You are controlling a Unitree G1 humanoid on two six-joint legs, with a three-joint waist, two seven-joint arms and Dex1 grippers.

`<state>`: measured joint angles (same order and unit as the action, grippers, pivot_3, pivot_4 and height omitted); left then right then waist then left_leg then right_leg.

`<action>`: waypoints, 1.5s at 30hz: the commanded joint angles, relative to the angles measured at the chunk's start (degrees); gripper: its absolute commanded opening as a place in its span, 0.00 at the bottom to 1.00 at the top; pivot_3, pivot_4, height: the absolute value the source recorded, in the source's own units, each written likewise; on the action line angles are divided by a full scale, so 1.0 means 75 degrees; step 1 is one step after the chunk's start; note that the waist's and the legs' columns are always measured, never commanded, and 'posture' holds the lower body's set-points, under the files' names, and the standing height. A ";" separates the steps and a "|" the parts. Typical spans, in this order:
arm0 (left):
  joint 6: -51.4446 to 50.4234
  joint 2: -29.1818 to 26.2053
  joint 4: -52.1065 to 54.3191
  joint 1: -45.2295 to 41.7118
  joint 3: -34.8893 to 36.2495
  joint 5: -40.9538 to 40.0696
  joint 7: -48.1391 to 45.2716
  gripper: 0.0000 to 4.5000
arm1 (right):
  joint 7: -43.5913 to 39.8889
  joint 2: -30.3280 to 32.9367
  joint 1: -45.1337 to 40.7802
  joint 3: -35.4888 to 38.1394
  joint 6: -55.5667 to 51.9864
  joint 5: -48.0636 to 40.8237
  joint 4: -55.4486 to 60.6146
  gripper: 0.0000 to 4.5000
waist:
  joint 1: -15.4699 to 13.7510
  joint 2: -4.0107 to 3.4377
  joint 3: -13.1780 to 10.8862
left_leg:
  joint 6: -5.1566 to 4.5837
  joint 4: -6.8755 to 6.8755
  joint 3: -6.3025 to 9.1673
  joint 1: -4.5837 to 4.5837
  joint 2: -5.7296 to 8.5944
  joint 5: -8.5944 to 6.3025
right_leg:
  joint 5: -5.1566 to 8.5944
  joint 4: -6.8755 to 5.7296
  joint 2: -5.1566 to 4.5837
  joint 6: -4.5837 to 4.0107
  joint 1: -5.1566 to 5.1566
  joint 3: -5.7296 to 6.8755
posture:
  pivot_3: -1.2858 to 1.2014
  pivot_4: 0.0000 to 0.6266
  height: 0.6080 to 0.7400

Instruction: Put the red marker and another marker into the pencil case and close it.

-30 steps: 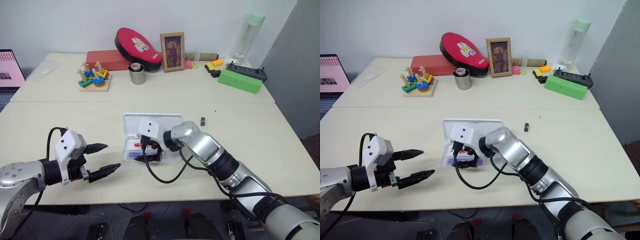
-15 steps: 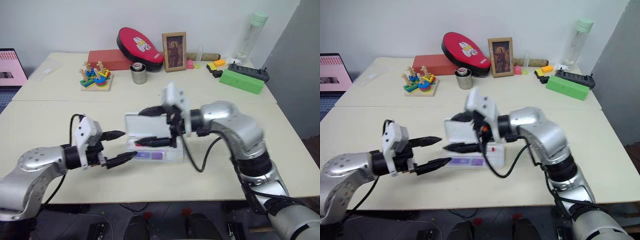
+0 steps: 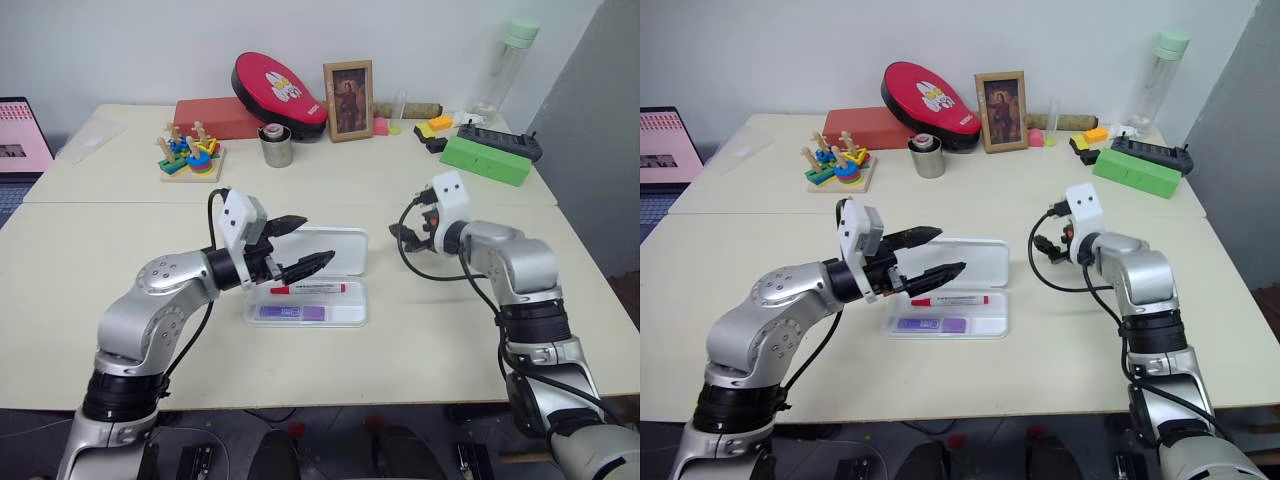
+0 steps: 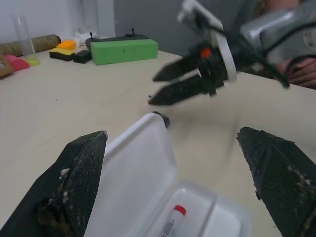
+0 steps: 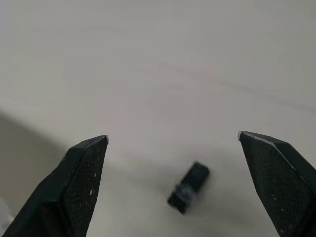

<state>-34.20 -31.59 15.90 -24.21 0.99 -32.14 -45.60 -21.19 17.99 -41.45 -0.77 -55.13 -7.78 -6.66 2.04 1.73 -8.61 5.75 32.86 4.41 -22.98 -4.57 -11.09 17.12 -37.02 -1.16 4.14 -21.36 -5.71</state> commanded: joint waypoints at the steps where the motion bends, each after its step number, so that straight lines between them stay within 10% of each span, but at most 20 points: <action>1: 0.0272 0.0252 -0.0087 -0.0446 -0.0218 0.0151 0.0018 1.00 | 0.0623 -0.0286 0.0148 0.0030 0.0422 0.0259 -0.0254 0.99 | 0.0000 0.0000 0.0000 | 0.0000 0.0000 0.0000 0.0001 0.0000 0.0000 | 0.0000 -0.0001 0.0000 0.0000 0.0001 0.0001 | 0.52 0.24 1.00; 8: 0.0341 0.0291 -0.0175 -0.0626 -0.0362 0.0253 -0.0176 1.00 | 0.1026 -0.0513 0.0392 -0.0141 0.0865 0.0534 -0.0927 0.89 | 0.0001 0.0002 0.0001 | 0.0001 0.0014 0.0002 0.0008 -0.0001 0.0001 | -0.0002 -0.0008 0.0000 0.0005 0.0013 0.0003 | 0.52 0.24 1.00; 23: 0.0451 0.0229 -0.0358 -0.0642 -0.0261 0.0280 -0.0330 1.00 | 0.0950 -0.0251 0.0263 0.0091 0.1164 0.0375 -0.0797 0.09 | -0.0025 -0.0001 0.0001 | 0.0002 0.0015 0.0004 0.0011 -0.0001 0.0002 | -0.0002 -0.0006 0.0000 0.0007 0.0024 0.0006 | 0.52 0.24 1.00; 37: 0.0319 -0.1944 0.0169 0.1344 0.0869 -0.0214 -0.1953 1.00 | -0.4095 0.2795 0.0908 -0.0382 0.1175 -0.1874 0.2518 0.07 | -0.0003 -0.0027 -0.0017 | -0.0003 -0.0005 0.0003 0.0009 -0.0003 -0.0002 | 0.0008 0.0011 0.0000 0.0000 0.0013 0.0006 | 0.52 0.24 1.00; 45: 0.0405 -0.2059 0.0365 0.1623 0.0858 -0.0176 -0.2031 1.00 | -0.4399 0.2409 0.1105 -0.1906 0.1209 -0.1738 0.3312 0.07 | -0.0009 -0.0023 -0.0017 | -0.0001 0.0013 0.0003 0.0010 -0.0006 0.0000 | 0.0017 0.0008 0.0000 0.0020 0.0015 0.0006 | 0.52 0.24 1.00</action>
<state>-32.01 -46.44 16.17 -11.80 6.06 -32.69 -60.69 -54.80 36.58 -32.56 -13.84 -46.93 -21.51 16.99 1.97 1.55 -8.74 5.75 32.98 4.43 -22.91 -4.62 -11.09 17.23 -36.96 -1.16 4.30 -21.25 -5.67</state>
